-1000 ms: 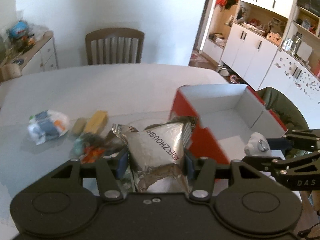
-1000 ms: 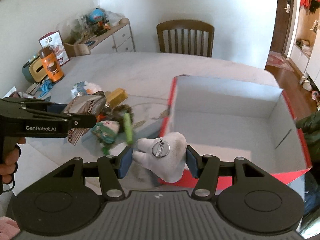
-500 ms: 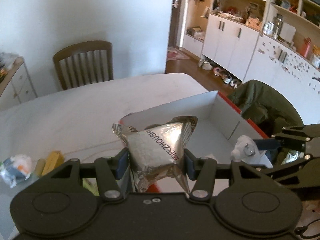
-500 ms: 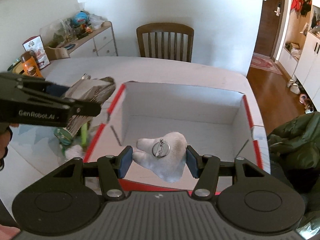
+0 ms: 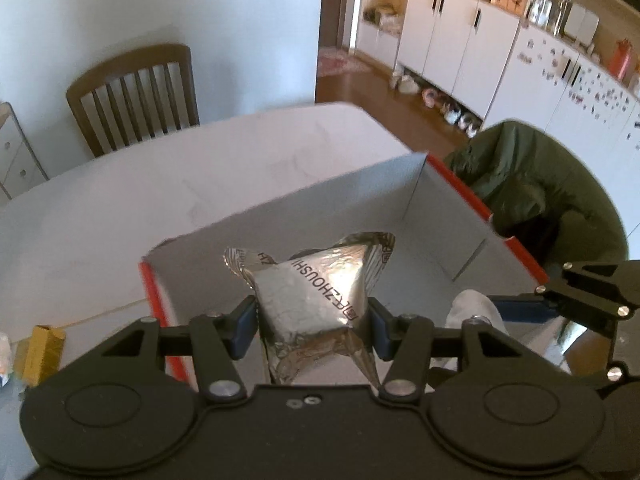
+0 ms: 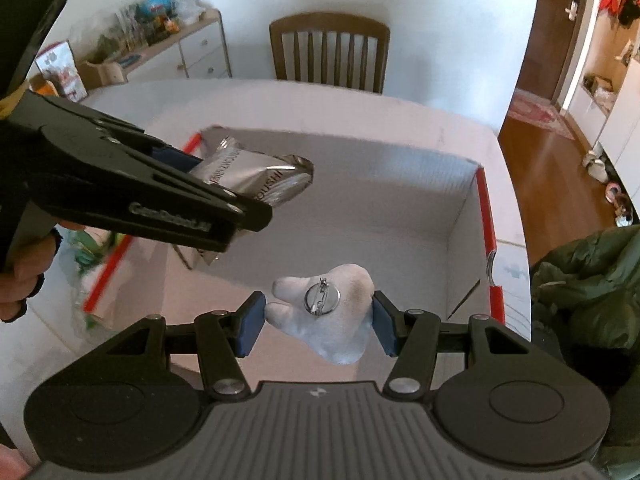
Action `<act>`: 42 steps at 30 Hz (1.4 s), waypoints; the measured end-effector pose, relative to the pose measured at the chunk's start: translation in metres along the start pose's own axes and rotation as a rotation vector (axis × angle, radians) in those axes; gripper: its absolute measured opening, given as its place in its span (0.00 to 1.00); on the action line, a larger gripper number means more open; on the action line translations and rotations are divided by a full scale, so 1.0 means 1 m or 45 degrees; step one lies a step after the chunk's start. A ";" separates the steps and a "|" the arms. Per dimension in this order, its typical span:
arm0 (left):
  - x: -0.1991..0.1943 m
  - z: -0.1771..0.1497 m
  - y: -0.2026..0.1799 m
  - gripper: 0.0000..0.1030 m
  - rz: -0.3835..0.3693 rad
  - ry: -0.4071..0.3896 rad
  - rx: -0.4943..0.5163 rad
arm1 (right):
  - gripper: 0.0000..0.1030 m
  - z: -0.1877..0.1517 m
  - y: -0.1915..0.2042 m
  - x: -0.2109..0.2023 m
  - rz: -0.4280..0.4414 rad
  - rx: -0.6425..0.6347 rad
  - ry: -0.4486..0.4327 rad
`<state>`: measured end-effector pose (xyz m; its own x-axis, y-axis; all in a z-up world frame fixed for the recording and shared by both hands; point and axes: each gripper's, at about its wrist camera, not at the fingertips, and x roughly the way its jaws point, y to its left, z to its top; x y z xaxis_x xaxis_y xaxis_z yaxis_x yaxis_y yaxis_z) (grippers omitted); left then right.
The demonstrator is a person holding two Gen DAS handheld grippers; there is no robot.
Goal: Organize objects
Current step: 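Carry the foil bag and plush toy with both grippers over the red shoebox, then open the left gripper to drop the foil bag while the right gripper releases the plush toy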
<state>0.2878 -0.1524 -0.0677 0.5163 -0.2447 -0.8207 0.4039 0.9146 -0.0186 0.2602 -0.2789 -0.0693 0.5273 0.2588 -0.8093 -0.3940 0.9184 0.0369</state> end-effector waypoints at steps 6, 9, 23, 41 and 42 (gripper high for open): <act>0.044 0.006 -0.005 0.53 0.021 0.127 0.017 | 0.55 0.001 -0.006 0.032 -0.007 -0.030 0.085; 0.062 0.008 -0.004 0.53 0.011 0.186 -0.018 | 0.55 0.002 -0.010 0.045 0.001 -0.032 0.132; 0.097 -0.002 -0.003 0.53 0.030 0.334 -0.018 | 0.55 0.002 -0.024 0.080 0.005 -0.034 0.327; 0.092 -0.015 -0.001 0.76 0.016 0.356 -0.018 | 0.57 0.000 -0.025 0.087 0.009 -0.020 0.356; 0.090 -0.015 -0.002 0.76 0.016 0.350 -0.016 | 0.57 0.002 -0.025 0.090 0.011 -0.023 0.352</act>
<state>0.3221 -0.1711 -0.1500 0.2962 -0.1381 -0.9451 0.3883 0.9214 -0.0129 0.3190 -0.2781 -0.1416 0.2998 0.1726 -0.9382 -0.4122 0.9104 0.0358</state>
